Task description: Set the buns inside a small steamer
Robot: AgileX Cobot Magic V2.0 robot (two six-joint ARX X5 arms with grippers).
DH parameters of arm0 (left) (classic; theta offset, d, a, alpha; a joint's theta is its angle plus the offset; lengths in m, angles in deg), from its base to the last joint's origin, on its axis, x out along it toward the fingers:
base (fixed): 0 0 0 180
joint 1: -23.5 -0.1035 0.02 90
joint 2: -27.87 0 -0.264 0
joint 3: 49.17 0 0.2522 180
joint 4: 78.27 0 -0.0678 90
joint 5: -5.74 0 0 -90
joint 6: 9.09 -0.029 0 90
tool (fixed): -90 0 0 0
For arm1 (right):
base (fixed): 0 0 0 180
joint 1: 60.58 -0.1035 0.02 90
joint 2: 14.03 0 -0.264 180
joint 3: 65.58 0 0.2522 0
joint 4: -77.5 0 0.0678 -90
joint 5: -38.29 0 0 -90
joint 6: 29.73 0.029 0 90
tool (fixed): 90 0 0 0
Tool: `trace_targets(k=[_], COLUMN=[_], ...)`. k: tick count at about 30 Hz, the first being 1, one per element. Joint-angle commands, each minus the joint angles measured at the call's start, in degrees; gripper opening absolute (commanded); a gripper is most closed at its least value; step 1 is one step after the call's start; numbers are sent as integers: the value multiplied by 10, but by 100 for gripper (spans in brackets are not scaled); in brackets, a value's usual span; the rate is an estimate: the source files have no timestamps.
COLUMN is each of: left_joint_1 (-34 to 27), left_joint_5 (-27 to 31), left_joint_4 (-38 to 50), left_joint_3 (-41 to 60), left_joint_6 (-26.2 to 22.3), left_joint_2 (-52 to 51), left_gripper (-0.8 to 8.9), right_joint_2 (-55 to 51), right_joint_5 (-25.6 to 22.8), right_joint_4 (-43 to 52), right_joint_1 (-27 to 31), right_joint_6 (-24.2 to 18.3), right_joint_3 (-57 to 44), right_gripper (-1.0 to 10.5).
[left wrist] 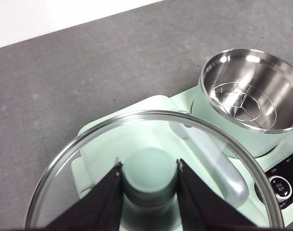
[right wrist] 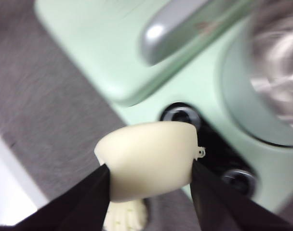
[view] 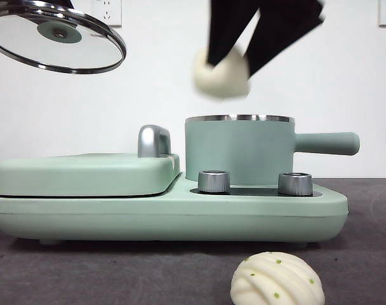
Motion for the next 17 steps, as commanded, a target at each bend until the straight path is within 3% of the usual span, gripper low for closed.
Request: trace_targets(k=[1, 10, 17], left_joint_1=[1, 1, 1], left_joint_5=[-1, -1, -1], left_joint_4=[18, 18, 18], left_joint_3=[-9, -9, -9], left_joint_6=[0, 1, 2], left_joint_2=[0, 0, 0], left_gripper=[11, 11, 11], right_joint_2=[11, 101, 207], right_joint_5=[0, 92, 95], right_joint_4=[-5, 53, 83], right_joint_1=[44, 171, 194], right_joint_6=[2, -5, -12], right_joint_3=[43, 116, 166], right_gripper=[235, 235, 235])
